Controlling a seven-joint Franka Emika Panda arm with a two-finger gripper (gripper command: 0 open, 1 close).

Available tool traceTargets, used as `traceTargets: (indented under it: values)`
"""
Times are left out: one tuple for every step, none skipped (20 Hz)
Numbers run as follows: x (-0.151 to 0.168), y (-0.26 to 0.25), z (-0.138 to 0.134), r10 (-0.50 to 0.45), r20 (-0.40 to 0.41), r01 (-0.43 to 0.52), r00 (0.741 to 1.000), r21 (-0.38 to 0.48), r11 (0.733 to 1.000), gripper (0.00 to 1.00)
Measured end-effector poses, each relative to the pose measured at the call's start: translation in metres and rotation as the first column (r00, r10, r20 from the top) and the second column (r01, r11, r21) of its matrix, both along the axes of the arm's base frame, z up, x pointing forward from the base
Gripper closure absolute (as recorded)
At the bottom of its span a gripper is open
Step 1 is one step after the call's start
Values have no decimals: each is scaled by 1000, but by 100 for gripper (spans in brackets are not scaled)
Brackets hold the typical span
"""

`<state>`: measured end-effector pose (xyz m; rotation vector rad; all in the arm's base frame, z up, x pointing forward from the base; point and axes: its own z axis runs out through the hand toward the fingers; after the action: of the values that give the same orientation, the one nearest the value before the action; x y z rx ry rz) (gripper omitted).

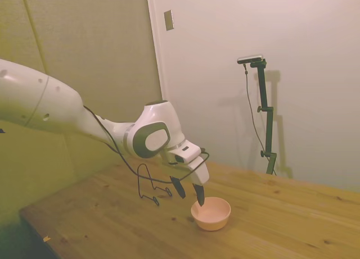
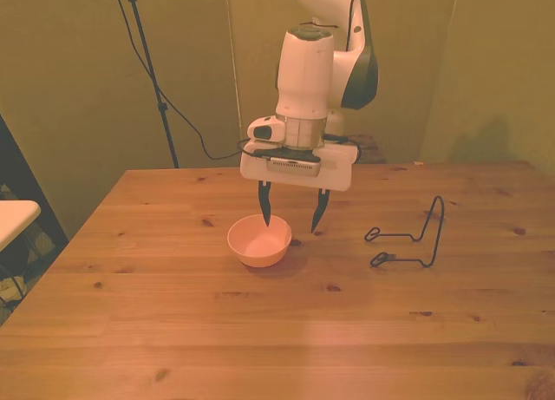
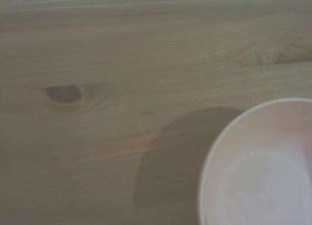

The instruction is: Load the bowl

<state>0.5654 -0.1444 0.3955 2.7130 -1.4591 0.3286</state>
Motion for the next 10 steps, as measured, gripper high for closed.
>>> traceTargets:
  values:
    - [3, -2, -6, -4, -3, 4, 1000, 1, 1000, 0]
    - [6, -3, -12, -7, -9, 7, 1000, 1, 1000, 100]
    - [9, -4, -18, -9, -14, 9, 1000, 2, 1000, 100]
    - [10, -4, -23, -11, -19, 11, 1000, 4, 1000, 100]
    - [11, -4, -28, -15, -24, 15, 1000, 8, 1000, 100]
    - [12, -5, -32, -19, -28, 19, 999, 12, 1000, 100]
    - [12, -6, -35, -22, -31, 22, 999, 13, 1000, 100]
    - [12, -8, -37, -26, -34, 26, 999, 16, 1000, 100]
    - [12, -9, -39, -29, -36, 30, 999, 17, 999, 100]
    - [12, -9, -40, -32, -36, 33, 999, 20, 999, 100]
